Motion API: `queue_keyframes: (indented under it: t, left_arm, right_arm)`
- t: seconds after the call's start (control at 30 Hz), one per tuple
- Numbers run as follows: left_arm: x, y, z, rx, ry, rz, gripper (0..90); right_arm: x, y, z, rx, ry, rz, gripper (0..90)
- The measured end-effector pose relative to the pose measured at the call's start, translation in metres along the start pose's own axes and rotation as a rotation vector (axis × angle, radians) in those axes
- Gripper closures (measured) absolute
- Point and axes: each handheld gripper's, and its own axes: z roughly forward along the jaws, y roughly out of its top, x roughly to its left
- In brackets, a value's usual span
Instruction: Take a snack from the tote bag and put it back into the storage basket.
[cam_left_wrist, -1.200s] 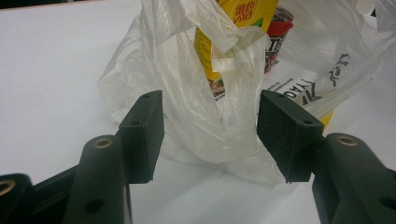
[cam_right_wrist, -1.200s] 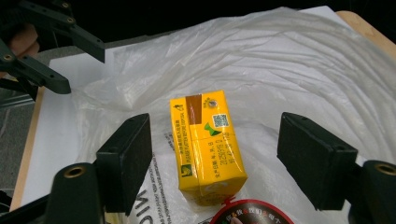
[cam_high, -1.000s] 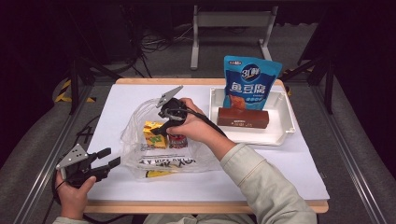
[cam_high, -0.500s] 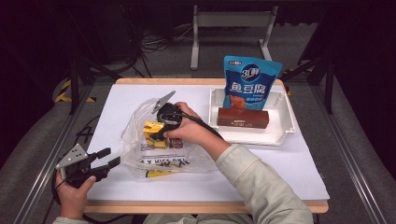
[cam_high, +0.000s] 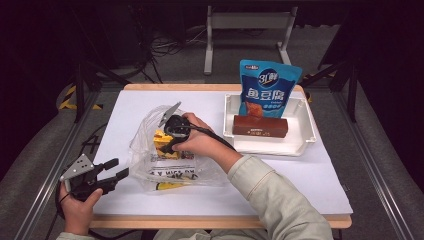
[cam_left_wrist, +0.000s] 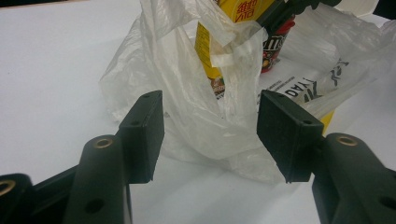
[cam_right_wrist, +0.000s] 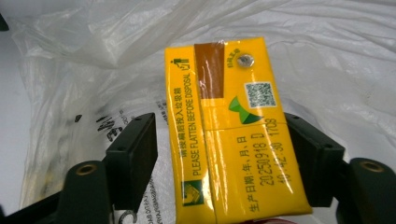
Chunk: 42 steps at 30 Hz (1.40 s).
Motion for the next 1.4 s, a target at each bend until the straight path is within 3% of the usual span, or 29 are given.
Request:
queue_keyframes:
  t: [0.4, 0.63, 0.83, 1.4]
  left_arm:
    - [0.0, 0.0, 0.0, -0.002, 0.0, -0.001, 42.5]
    - [0.0, 0.0, -0.001, -0.004, 0.001, -0.004, 42.6]
    - [0.0, -0.001, -0.001, -0.005, 0.003, -0.005, 42.6]
    - [0.0, -0.001, 0.0, -0.004, 0.002, -0.006, 42.6]
  right_arm:
    - [0.001, 0.003, -0.001, 0.037, -0.017, -0.056, 53.5]
    - [0.006, 0.008, -0.003, 0.037, -0.03, -0.097, 54.5]
    - [0.01, 0.015, -0.016, -0.014, -0.023, -0.115, 54.6]
    - [0.021, 0.031, -0.05, -0.05, 0.016, -0.168, 54.4]
